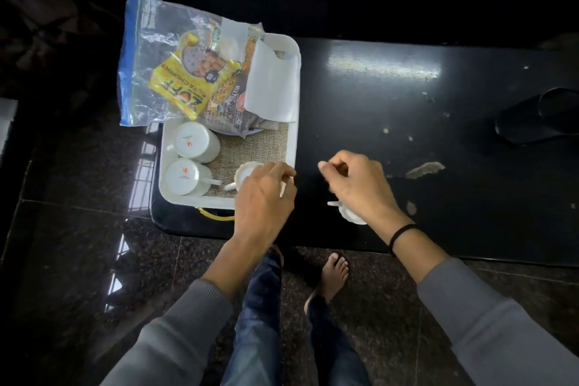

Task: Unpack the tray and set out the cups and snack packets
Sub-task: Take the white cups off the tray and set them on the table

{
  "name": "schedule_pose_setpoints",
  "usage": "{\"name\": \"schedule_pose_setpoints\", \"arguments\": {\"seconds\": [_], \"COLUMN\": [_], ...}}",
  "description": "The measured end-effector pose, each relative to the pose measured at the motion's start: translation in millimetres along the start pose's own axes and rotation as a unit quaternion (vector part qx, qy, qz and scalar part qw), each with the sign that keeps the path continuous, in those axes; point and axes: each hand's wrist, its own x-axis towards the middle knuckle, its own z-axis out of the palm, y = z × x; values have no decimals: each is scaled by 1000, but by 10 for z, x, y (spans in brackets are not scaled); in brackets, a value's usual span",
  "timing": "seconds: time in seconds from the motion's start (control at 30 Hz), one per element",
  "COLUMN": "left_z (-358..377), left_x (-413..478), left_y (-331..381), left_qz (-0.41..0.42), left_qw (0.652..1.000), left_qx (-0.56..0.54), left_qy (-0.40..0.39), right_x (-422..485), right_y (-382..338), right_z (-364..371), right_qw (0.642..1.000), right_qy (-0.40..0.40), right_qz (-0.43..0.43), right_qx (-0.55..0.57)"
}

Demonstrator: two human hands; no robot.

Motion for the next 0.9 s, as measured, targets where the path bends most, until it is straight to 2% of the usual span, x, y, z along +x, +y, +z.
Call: {"name": "schedule_pose_setpoints", "arguments": {"seconds": [0.1,0.27,0.43,0.6,0.73,0.9], "left_z": [-88,-125,-90,-185,-325,-435], "left_x": [22,86,162,174,113,175], "left_y": [-228,-549,-698,-645,-426,-146], "left_qz": [41,17,5,8,-6,-20], "left_qw": [995,990,990,993,999,987], "left_qx": [89,134,121,107,33,-157], "left_qy": [11,-37,-76,-40,42,-14], "right_x": [44,114,169,156,113,37], "right_y": [-220,-410,-432,-389,-324,-189], "right_z": [254,608,709,631,480,215], "right_qw": [998,993,994,994,989,952], "right_qy": [-49,-109,-106,-91,-50,-66], "right_qz": [-31,-49,-18,-12,-15,38], "right_qx": [29,9,28,58,141,298]}}
